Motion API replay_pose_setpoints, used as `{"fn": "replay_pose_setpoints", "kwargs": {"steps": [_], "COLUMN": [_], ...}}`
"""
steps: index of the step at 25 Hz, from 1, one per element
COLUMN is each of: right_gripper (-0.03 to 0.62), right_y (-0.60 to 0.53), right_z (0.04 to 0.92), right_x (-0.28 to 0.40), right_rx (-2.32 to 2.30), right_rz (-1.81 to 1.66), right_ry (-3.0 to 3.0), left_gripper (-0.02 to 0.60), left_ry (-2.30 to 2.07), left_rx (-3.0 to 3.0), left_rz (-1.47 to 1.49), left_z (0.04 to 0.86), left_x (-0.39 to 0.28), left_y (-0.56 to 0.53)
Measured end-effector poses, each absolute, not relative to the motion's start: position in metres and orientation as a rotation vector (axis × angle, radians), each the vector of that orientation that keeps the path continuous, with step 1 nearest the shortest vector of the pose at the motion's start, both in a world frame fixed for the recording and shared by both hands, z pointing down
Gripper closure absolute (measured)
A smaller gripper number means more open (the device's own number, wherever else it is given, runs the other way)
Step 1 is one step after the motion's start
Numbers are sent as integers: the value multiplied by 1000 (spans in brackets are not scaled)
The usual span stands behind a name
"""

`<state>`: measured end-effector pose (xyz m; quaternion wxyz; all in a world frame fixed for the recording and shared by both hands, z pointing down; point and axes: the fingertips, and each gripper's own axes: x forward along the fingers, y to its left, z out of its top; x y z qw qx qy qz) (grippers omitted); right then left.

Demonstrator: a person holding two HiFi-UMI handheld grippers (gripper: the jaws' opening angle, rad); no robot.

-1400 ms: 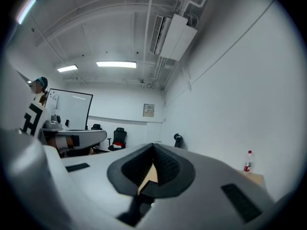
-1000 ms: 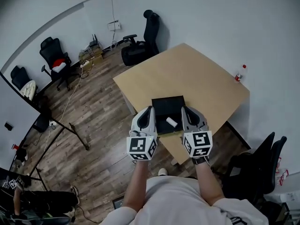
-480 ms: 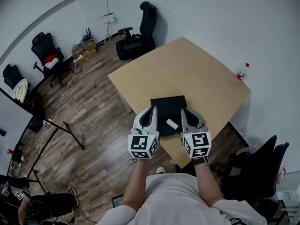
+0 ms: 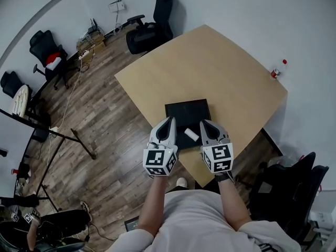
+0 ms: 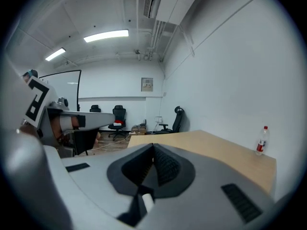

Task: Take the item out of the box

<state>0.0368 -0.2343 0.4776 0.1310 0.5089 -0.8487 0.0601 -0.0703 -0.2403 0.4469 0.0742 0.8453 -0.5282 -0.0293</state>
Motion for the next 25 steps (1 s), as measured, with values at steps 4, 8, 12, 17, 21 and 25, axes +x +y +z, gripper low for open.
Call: {"fn": "replay_pose_setpoints", "kwargs": {"steps": [4, 8, 12, 17, 21, 25], "right_gripper": [582, 580, 580, 580, 580, 580], "right_y": [-241, -244, -250, -256, -257, -255], "right_z": [503, 531, 555, 589, 614, 638], "right_x": [37, 38, 35, 33, 25, 20], "right_rx": [1428, 1376, 1318, 1237, 1152, 1050], "right_rz": [224, 272, 298, 354, 371, 378], "right_ry": [-2431, -2388, -2346, -2303, -2275, -2213], "left_gripper": [575, 575, 575, 575, 575, 575], "left_ry": [-1588, -1573, -1538, -1500, -1500, -1515], "left_rx": [2494, 2469, 2456, 2433, 2412, 2382], "left_rz": [-59, -12, 13, 40, 62, 75], "left_z": [465, 486, 505, 527, 539, 548], "left_x": [-72, -71, -68, -60, -62, -69], "left_y": [-249, -253, -260, -268, -274, -279]}}
